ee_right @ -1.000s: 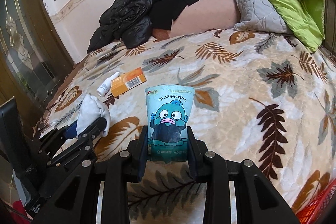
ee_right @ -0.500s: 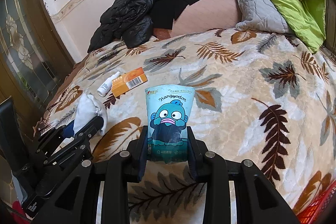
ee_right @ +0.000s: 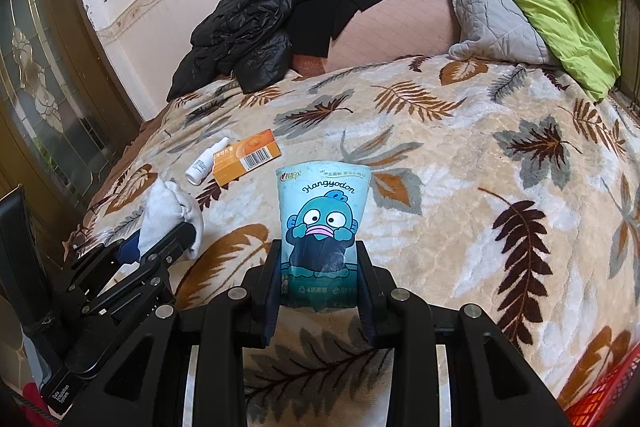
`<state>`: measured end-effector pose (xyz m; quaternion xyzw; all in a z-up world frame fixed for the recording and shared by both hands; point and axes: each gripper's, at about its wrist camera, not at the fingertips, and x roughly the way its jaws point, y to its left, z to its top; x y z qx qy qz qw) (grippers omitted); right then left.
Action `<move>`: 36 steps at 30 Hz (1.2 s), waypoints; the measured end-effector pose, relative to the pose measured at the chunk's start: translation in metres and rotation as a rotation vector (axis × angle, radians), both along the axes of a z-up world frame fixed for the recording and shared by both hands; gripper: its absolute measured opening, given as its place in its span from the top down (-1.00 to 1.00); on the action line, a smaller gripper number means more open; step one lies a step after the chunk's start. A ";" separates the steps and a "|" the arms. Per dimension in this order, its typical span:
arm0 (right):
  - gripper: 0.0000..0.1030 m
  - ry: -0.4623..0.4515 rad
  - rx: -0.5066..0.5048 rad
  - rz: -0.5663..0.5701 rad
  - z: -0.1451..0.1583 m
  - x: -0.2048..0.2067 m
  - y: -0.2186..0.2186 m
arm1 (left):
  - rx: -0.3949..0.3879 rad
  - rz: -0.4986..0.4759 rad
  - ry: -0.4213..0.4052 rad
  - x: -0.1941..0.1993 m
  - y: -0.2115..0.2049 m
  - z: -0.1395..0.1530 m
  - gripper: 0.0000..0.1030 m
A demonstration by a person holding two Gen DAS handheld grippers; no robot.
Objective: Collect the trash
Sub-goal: 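Hold the white cloth and blue packet lifted above the bed, then carry both items to the red basket and open both tools over it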
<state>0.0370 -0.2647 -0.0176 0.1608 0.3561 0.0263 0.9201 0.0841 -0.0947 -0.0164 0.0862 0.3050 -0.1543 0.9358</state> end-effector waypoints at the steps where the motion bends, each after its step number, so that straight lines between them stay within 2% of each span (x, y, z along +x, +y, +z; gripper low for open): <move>1: 0.33 0.001 0.000 0.000 0.000 0.000 0.000 | 0.001 0.000 0.000 0.000 0.000 0.000 0.38; 9: 0.33 -0.006 0.003 -0.006 0.002 0.000 -0.002 | -0.015 -0.020 0.003 -0.001 0.001 0.005 0.38; 13: 0.33 -0.019 0.020 -0.017 0.006 -0.006 -0.005 | -0.104 -0.092 0.037 -0.002 0.004 0.011 0.38; 20: 0.33 -0.043 0.084 -0.049 0.011 -0.036 -0.016 | -0.191 -0.223 0.074 -0.016 0.001 0.016 0.38; 25: 0.33 -0.060 0.103 -0.048 0.019 -0.072 -0.022 | -0.251 -0.312 0.120 -0.036 -0.010 0.025 0.39; 29: 0.33 -0.062 0.114 -0.076 0.023 -0.107 -0.040 | -0.252 -0.382 0.123 -0.063 -0.030 0.034 0.39; 36: 0.32 -0.073 0.129 -0.281 0.034 -0.196 -0.117 | -0.266 -0.600 0.189 -0.118 -0.097 0.054 0.38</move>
